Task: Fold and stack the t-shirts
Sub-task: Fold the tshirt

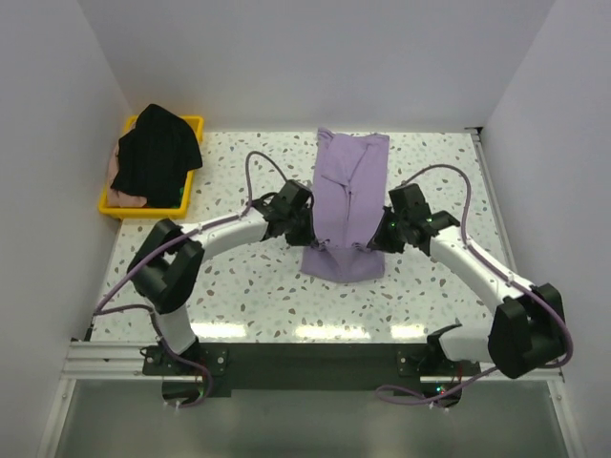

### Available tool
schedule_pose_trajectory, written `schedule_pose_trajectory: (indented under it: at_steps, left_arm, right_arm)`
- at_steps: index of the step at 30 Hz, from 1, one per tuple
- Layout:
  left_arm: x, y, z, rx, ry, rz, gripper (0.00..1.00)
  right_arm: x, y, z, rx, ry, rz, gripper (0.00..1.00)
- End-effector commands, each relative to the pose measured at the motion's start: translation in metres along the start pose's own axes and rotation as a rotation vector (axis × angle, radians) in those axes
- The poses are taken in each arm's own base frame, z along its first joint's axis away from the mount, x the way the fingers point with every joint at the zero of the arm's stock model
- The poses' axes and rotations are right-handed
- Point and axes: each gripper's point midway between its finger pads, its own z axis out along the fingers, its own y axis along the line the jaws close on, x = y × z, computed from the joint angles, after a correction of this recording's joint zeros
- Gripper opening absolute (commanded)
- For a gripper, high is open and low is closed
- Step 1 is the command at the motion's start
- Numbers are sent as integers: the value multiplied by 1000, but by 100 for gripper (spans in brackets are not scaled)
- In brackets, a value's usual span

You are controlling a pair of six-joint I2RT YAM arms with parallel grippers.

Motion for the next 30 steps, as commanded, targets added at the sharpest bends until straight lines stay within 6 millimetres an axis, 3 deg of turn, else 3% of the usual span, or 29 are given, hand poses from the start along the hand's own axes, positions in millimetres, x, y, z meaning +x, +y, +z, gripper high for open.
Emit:
schedule_pose_trajectory:
  at_steps: [1, 5, 13, 17, 30]
  left_arm:
    - [-51, -14, 6, 41, -92, -10, 0]
    - [-79, -5, 25, 19, -113, -48, 0]
    - [-139, 2, 51, 43, -160, -73, 0]
    - [-150, 9, 67, 39, -142, -80, 0]
    - [-179, 14, 68, 52, -170, -82, 0]
  right_arm:
    - [-56, 16, 10, -15, -169, 33, 0]
    - [-90, 12, 35, -29, -194, 79, 0]
    - [-128, 13, 79, -39, -167, 106, 0]
    - [-141, 10, 90, -41, -160, 129, 0]
    - [-171, -5, 97, -68, -171, 209, 0]
